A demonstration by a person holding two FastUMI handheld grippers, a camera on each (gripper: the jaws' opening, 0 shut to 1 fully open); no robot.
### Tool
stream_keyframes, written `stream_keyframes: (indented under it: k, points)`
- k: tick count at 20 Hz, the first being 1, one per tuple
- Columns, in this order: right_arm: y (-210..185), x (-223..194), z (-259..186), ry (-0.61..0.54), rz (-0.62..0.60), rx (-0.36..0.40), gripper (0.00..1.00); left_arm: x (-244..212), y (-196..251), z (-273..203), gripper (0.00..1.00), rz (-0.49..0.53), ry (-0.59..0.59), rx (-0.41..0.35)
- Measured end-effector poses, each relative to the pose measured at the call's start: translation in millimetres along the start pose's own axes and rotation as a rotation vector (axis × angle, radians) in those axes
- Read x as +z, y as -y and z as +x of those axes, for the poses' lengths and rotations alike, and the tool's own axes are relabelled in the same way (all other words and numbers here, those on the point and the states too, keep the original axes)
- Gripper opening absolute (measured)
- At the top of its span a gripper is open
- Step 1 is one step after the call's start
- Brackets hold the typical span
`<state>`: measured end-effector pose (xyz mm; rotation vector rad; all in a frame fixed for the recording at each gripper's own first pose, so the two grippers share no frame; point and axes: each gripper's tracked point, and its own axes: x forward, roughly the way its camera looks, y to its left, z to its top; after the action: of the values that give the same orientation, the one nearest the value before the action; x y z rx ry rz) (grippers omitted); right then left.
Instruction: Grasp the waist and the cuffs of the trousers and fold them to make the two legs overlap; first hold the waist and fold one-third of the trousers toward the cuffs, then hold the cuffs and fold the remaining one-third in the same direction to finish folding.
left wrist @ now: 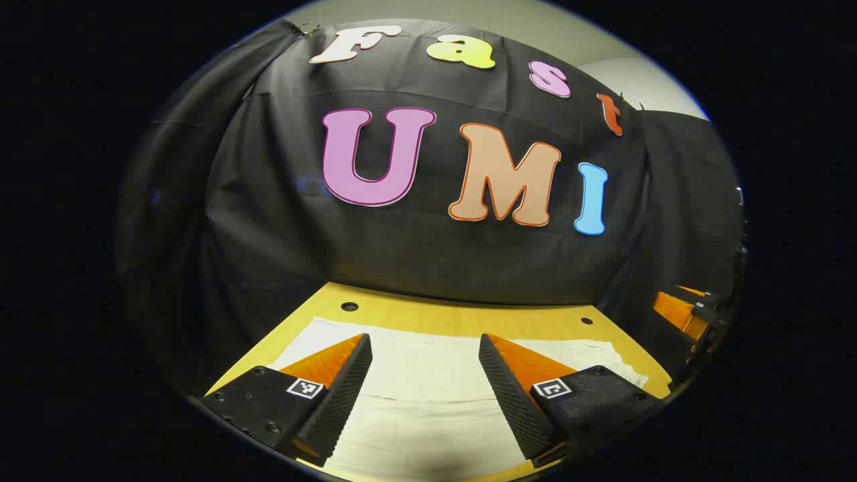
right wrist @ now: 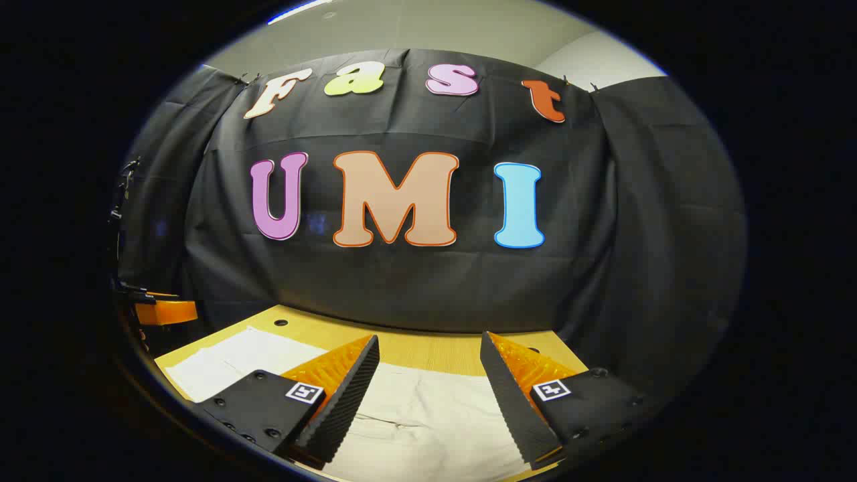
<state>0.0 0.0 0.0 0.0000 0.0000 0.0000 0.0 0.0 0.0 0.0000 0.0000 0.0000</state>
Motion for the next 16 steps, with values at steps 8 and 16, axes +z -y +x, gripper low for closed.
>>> stream_keyframes:
  k: [8, 16]
  points:
    - [-2.4, -13.7, -1.8, -0.019, -0.020, 0.056, 0.97, -4.8, -1.0, -9.6, 0.97, -0.015, -0.013, 0.050]
    - [-7.9, -28.5, 1.7, -0.032, -0.030, 0.132, 0.99, -8.4, 4.0, -18.2, 0.95, 0.007, -0.012, 0.096]
